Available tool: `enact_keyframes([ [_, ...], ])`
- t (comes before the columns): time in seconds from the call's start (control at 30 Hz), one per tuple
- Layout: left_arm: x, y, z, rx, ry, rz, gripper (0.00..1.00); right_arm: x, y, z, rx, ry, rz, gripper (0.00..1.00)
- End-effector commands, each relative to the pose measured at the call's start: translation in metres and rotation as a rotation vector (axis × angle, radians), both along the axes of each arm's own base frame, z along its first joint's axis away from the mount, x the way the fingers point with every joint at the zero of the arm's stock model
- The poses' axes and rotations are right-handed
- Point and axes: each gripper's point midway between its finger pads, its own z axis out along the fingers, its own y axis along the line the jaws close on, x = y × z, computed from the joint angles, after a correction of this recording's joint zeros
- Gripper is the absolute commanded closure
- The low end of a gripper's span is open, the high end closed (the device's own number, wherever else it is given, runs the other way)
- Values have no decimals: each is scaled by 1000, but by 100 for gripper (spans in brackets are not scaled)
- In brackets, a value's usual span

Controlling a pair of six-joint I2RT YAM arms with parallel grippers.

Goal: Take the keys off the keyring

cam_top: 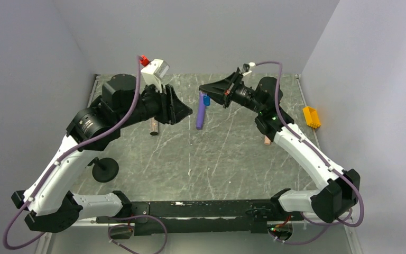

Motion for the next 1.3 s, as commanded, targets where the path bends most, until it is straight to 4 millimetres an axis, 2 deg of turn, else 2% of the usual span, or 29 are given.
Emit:
enact_keyframes([
  [0.0, -22, -14, 48, -160, -68, -151, 53, -20, -8, 29, -101, -259, 0, 100],
  [0.2, -35, -29, 68, -262, -123, -270, 49, -36, -15, 56, -107, -416, -10, 100],
  [0.3, -34, -33, 73, -299, -130, -278, 48, -42, -18, 64, -95, -462, -17, 100],
  [0.67, -10, -38, 61, -283, -109, -189, 59, -61, -26, 93, -16, -574, -27, 100],
  [1.27, 0, -50, 82, -410, -162, -187, 62, -66, -28, 100, -6, -610, -31, 100],
])
